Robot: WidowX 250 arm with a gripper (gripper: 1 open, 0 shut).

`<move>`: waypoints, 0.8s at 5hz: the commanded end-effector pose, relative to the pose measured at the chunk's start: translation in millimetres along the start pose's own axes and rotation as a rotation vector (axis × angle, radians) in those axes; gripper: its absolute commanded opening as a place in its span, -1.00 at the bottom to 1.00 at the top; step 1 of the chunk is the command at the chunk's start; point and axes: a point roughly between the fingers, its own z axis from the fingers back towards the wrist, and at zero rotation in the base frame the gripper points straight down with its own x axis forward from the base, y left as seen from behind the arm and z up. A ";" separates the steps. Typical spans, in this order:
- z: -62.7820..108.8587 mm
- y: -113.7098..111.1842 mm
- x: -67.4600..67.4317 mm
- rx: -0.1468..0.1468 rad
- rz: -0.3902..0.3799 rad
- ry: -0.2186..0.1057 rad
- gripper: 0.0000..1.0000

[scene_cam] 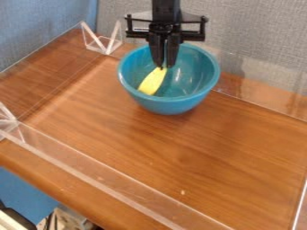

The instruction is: Put the yellow object in the blue bowl

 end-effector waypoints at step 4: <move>1.1 15.8 26.8 -0.003 0.094 -0.078 1.00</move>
